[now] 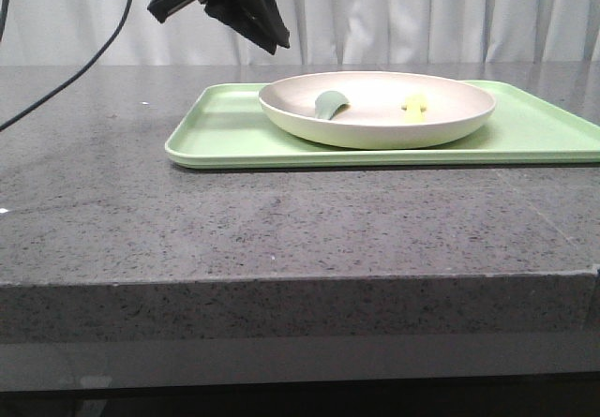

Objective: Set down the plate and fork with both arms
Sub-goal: 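Raise the left gripper up and away from the plate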

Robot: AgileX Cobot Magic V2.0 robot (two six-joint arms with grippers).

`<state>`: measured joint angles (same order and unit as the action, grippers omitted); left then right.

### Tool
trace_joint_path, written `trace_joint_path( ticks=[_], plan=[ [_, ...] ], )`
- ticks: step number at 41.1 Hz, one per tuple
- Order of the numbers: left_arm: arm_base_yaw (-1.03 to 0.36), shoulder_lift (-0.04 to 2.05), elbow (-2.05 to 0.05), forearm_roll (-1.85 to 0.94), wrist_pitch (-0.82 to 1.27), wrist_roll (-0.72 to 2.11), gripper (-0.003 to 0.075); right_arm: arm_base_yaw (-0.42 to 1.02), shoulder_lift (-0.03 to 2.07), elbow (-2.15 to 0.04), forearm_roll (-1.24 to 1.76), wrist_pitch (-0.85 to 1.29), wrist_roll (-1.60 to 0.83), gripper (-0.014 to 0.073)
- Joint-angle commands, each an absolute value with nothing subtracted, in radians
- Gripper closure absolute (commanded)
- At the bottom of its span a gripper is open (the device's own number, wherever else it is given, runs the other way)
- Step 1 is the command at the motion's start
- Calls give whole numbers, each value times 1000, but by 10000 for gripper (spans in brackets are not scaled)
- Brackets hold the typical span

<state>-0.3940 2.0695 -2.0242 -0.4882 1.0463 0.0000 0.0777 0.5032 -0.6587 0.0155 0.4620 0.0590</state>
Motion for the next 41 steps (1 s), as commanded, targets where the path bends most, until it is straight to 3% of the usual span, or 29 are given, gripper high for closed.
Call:
trace_joint_path(
  ticks=[1,12,24,41],
  plan=[
    [-391,2000,-2076,-494,1054,10,738,77,514,-696,16,379,55,-62],
    [-391,1963,-2099,-313,1154,10,738,77,514,-696,16,379,55,-62],
    [-391,1835,-2044,-122,1102,-42,738,77,514,-696,16,379,55,-62],
    [-391,1333,-1362,-40,521,-61,738,76,514,-692,16,379,55,-62]
  ],
)
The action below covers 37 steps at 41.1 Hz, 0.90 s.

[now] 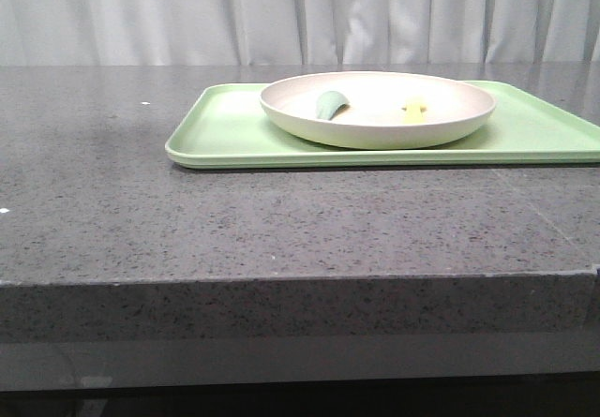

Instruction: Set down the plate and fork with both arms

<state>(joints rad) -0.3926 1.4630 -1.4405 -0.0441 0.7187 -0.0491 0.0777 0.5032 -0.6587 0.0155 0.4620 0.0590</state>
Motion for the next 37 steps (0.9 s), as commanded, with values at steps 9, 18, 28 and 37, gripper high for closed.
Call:
trace_joint_path(
  ticks=[9,18,28,37],
  plan=[
    [-391,1084,-1092,-12,347,-55,738,76,514,-690,16,383,55,-62],
    [-391,856,-894,25,282,-55,738,76,514,-690,16,382,55,-62],
    [-391,595,-682,25,253,-55,738,76,514,-690,16,381,55,-62],
    [-391,406,-574,25,261,-55,738,76,515,-690,16,360,55,-62]
  ],
)
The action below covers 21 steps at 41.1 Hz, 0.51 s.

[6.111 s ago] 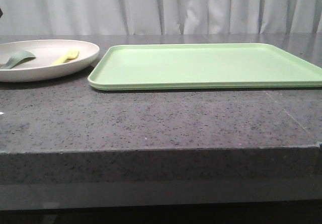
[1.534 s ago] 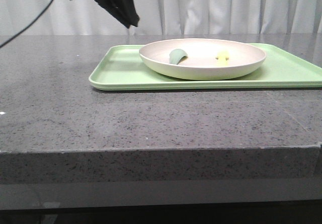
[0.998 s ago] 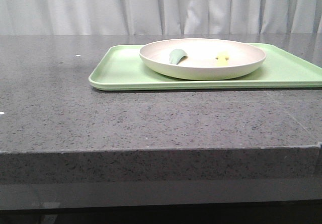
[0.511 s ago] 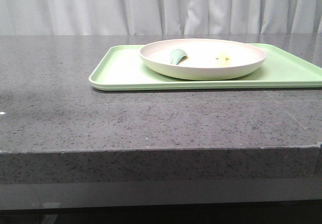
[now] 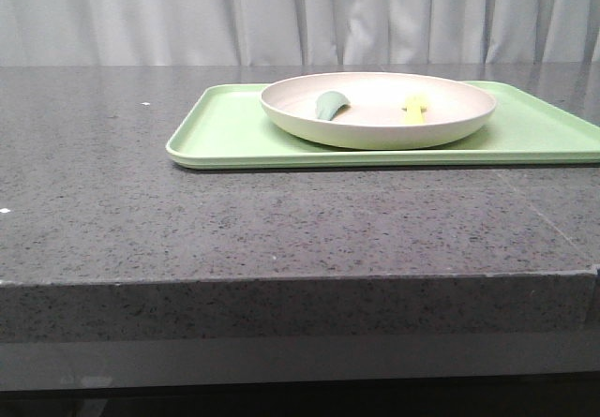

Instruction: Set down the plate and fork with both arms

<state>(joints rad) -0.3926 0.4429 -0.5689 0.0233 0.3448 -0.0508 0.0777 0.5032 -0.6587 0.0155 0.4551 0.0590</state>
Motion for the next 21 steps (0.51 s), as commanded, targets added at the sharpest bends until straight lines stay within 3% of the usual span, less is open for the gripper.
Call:
trace_joint_path(
  ticks=[1,9,21],
  plan=[
    [-391,390,-566,25,263,-55,738,76,518,-690,16,360,55,-62],
    [-391,346,-549,25,271,-55,738,76,596,-713,29,366,55,-62],
    [-391,346,-549,25,271,-55,738,78,889,-897,69,439,55,-62]
  ],
)
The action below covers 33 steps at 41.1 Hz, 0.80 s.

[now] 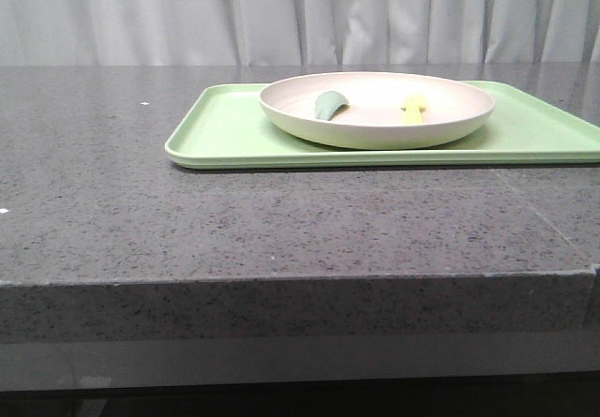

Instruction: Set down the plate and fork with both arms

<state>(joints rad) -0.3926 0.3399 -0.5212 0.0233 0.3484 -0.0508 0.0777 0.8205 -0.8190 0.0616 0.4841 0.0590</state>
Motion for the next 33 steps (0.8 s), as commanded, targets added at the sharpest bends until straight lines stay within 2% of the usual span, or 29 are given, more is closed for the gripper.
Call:
trace_joint_path(
  ticks=[1,17,33],
  plan=[
    [-391,346,-549,25,271,-55,738,84,913,-911,69,449,55,-62],
    [-391,346,-549,25,271,-55,738,308,1339,-1203,69,560,65,-61],
    [-391,346,-549,25,271,-55,738,334,1640,-1522,-6,816,364,-61]
  ],
)
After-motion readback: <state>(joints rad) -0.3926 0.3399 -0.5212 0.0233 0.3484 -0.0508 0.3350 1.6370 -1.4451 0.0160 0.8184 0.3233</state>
